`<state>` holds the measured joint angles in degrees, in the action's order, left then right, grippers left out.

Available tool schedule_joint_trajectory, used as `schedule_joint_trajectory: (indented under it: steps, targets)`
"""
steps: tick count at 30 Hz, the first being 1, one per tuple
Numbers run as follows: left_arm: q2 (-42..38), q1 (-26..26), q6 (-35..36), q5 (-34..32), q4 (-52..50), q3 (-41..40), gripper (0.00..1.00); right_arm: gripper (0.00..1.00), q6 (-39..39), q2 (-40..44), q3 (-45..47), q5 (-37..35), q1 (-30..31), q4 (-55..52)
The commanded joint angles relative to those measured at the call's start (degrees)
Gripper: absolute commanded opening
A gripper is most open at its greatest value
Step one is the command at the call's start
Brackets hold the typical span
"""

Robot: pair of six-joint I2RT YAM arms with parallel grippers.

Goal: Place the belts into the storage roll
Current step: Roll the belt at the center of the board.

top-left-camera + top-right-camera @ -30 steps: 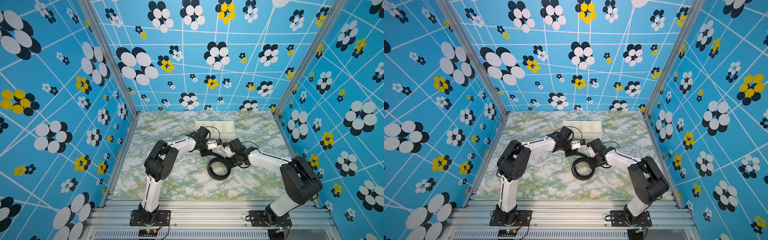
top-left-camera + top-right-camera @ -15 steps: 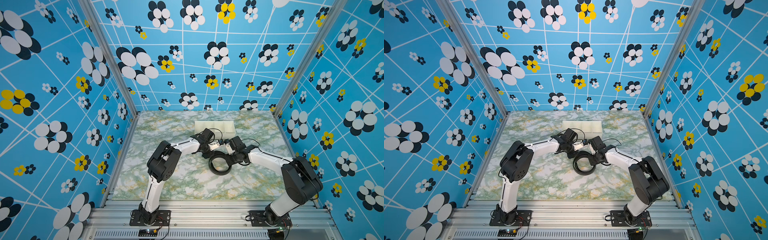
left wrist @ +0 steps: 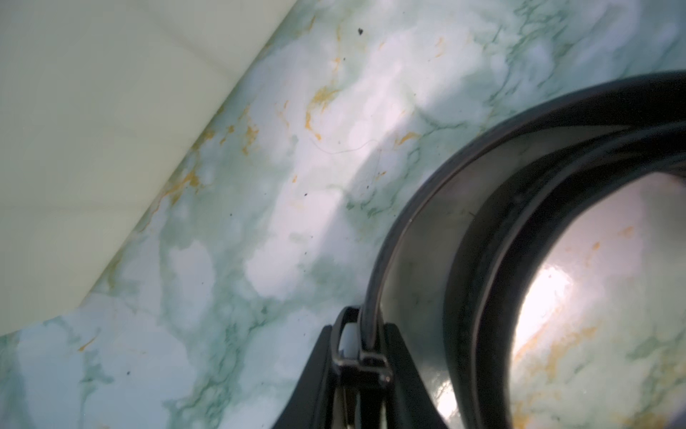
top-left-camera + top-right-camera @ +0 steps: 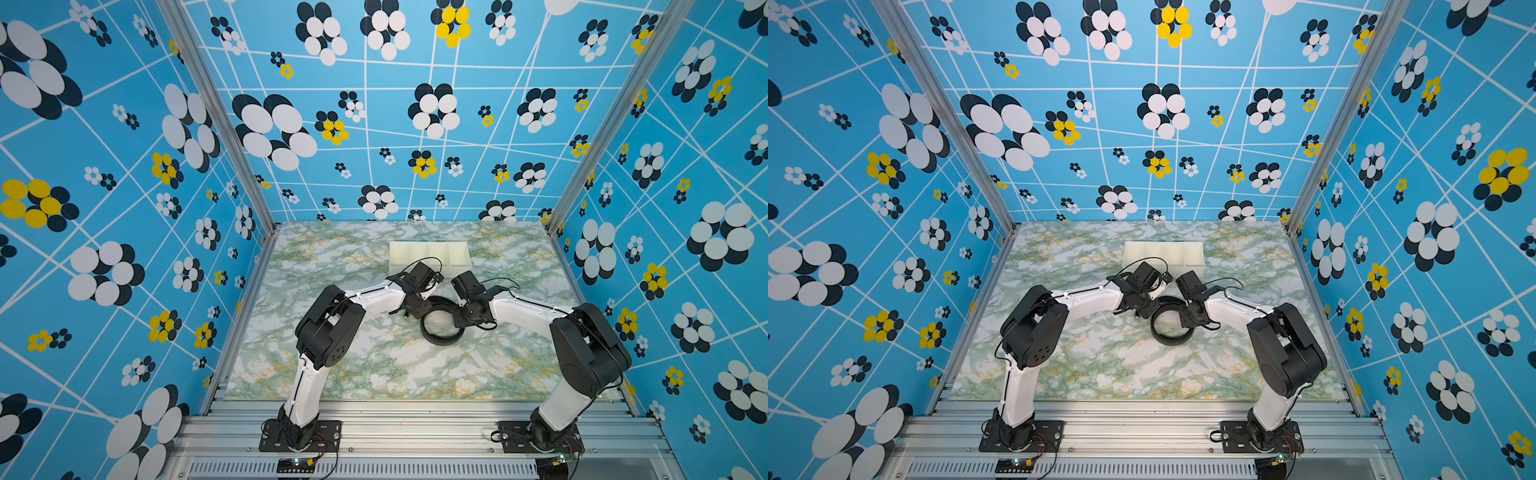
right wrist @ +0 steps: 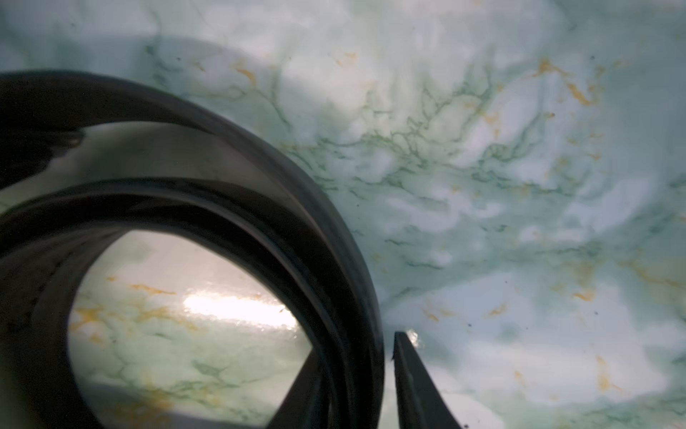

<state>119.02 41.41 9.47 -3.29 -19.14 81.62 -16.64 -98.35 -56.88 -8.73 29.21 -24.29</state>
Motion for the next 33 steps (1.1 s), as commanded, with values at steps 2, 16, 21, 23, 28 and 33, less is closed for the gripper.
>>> schedule_joint_trajectory:
  steps: [2, 16, 21, 23, 28, 33]
  targets:
    - [1.02, 0.08, -3.33, -4.05, -10.43, -4.56, 0.0, 0.3, -3.3, -0.62, 0.54, -3.67, -0.12, -2.27]
    - [-2.9, -2.55, -11.82, -3.88, -12.21, -10.77, 0.0, 0.26, -9.45, -2.58, 0.28, -7.35, -1.85, -6.01]
    - [-7.38, -5.87, -15.96, -0.52, -9.6, -16.75, 0.0, 0.24, -11.59, -2.49, 1.51, -5.98, -3.73, -5.64]
    - [-9.1, -6.91, -17.12, -0.31, -9.63, -18.13, 0.0, 0.22, -12.61, -3.26, 1.21, -5.78, -3.99, -6.09]
    - [-12.6, -8.78, -18.34, 0.05, -10.03, -20.5, 0.0, 0.21, -14.1, -4.96, 0.46, -5.77, -3.99, -6.81]
    - [-14.6, -10.59, -19.29, 0.68, -10.22, -22.02, 0.0, 0.22, -14.83, -5.63, 0.39, -5.77, -4.0, -6.95]
